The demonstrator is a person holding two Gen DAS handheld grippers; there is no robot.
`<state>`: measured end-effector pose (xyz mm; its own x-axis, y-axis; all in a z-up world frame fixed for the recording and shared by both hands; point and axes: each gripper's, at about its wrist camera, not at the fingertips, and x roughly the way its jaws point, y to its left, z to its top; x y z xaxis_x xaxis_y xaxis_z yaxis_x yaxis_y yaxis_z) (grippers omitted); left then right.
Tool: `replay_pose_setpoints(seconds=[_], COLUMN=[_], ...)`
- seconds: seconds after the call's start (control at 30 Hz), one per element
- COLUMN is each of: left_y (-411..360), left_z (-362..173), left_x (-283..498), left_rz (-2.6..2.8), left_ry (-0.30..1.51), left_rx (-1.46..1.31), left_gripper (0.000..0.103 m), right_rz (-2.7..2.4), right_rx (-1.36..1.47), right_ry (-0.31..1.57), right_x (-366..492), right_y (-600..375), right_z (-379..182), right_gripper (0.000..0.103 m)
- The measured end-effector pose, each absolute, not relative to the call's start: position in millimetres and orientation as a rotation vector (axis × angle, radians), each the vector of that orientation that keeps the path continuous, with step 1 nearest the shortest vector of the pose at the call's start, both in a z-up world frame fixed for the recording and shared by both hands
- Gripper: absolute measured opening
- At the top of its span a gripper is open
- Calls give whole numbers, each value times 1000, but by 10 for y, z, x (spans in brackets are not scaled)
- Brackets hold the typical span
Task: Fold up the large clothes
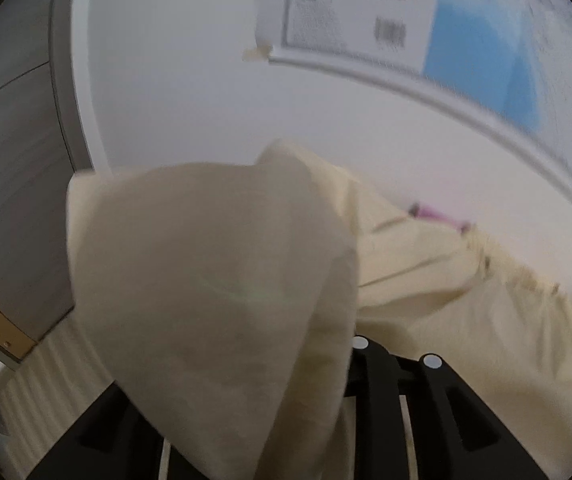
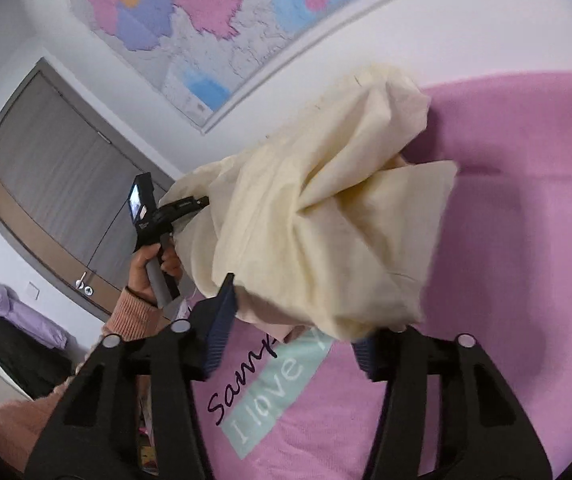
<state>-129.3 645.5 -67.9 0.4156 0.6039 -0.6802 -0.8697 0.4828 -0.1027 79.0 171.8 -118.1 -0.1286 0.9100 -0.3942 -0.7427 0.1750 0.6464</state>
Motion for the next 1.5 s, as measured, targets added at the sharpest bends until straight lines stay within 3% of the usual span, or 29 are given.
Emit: replay_pose_setpoints(seconds=[0.07, 0.17, 0.3, 0.5, 0.73, 0.8, 0.9, 1.0, 1.17, 1.5], left_y=[6462, 6315, 6200, 5810, 5575, 5535, 5322, 5179, 4865, 4503], left_z=[-736, -864, -836, -641, -457, -420, -376, -305, -360, -546], left_x=[-1225, -1167, -1292, -1521, -1732, -1737, -1742, -1678, -1523, -1259], left_rz=[989, 1009, 996, 965, 948, 949, 946, 912, 777, 759], left_ry=[654, 729, 737, 702, 655, 634, 597, 581, 607, 633], left_rx=[-467, -394, -377, -300, -292, -303, -254, -188, -181, -128], left_gripper=[22, 30, 41, 65, 66, 66, 67, 76, 77, 78], right_rz=[1447, 1418, 1412, 1465, 1460, 1406, 1316, 1263, 1270, 1282], right_rx=[214, 145, 82, -162, -175, -160, -88, -48, -81, -71], right_ry=[934, 1011, 984, 838, 604, 608, 695, 837, 865, 854], right_x=[723, 627, 576, 323, 366, 551, 961, 1229, 1206, 1272], right_y=[1765, 1884, 1912, 1752, 1999, 2266, 2484, 2687, 2699, 2528], right_z=[-1265, -1486, -1402, -1000, -459, -436, -620, -976, -1270, -1087], right_gripper=[28, 25, 39, 44, 44, 42, 48, 45, 44, 46])
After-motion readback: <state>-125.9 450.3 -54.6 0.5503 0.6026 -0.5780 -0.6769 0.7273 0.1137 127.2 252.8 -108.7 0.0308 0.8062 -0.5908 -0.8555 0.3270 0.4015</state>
